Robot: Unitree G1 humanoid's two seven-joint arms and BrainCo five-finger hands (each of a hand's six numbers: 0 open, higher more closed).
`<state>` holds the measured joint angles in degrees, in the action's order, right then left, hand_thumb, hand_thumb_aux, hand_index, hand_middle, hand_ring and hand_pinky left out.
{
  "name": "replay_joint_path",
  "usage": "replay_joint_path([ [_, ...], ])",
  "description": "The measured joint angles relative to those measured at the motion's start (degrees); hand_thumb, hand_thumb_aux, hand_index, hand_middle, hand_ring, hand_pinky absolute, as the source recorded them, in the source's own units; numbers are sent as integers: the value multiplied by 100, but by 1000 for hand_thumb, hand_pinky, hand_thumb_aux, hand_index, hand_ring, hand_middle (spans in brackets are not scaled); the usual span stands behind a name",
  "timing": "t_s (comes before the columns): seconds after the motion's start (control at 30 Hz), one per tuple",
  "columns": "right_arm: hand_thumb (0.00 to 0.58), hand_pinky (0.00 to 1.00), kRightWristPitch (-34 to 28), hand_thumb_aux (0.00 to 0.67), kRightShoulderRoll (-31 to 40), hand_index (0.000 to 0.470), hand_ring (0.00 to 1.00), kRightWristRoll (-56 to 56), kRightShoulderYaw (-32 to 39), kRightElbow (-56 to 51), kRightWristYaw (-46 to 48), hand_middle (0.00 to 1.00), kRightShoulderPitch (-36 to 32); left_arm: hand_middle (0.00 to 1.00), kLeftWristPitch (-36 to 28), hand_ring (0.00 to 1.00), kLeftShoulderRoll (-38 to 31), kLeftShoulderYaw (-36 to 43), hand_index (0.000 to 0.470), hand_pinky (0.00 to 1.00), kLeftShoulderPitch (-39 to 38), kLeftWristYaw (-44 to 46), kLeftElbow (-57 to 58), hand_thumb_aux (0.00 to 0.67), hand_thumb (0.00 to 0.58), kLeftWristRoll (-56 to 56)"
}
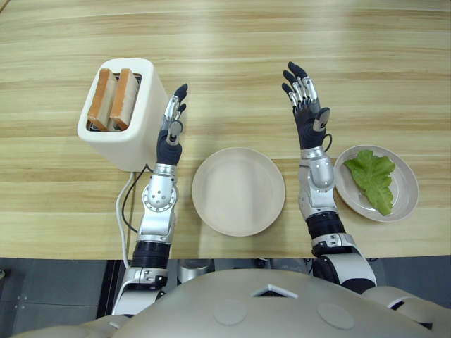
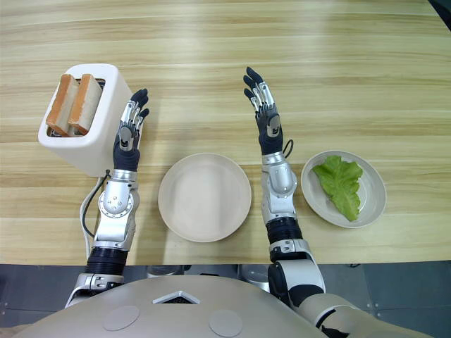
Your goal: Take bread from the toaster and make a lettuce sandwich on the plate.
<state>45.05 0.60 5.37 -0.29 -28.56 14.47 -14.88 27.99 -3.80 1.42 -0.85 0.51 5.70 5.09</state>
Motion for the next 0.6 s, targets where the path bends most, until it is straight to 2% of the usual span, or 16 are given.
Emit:
replay_joint_path([
  [0.6,0,0,5,0,18,0,0,-48,22,-1,-35,0,0,0,26,0,-45,-8,0,0,-40,-6,-72,0,0,88],
])
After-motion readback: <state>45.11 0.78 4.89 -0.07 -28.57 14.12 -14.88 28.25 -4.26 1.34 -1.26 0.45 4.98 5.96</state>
